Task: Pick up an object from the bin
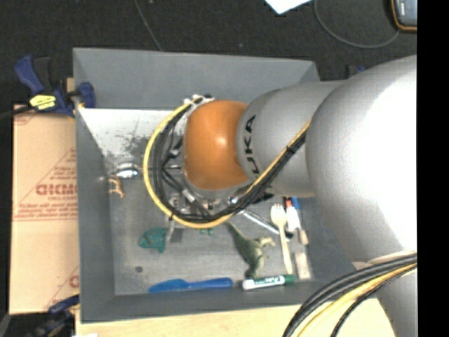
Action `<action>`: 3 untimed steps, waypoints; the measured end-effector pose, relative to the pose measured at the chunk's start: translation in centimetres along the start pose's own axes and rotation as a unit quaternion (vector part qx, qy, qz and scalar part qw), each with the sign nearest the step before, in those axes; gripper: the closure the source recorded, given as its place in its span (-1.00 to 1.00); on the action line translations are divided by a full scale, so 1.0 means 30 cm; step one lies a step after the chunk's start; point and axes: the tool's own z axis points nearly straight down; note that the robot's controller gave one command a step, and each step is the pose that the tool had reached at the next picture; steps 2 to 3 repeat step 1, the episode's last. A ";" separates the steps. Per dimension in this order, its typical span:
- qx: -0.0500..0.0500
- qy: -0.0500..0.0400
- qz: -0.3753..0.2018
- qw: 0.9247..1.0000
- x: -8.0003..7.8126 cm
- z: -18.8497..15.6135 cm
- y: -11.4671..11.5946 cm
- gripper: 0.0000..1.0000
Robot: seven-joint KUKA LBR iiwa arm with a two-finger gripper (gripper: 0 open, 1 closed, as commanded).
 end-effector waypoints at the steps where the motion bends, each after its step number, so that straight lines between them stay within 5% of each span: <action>1: -0.002 -0.006 0.000 1.000 -0.011 -0.083 0.003 1.00; 3: -0.002 -0.006 0.000 1.000 -0.011 -0.083 0.003 1.00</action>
Offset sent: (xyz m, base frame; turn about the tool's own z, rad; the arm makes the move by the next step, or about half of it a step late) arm 0.0031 0.0006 0.0520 0.0004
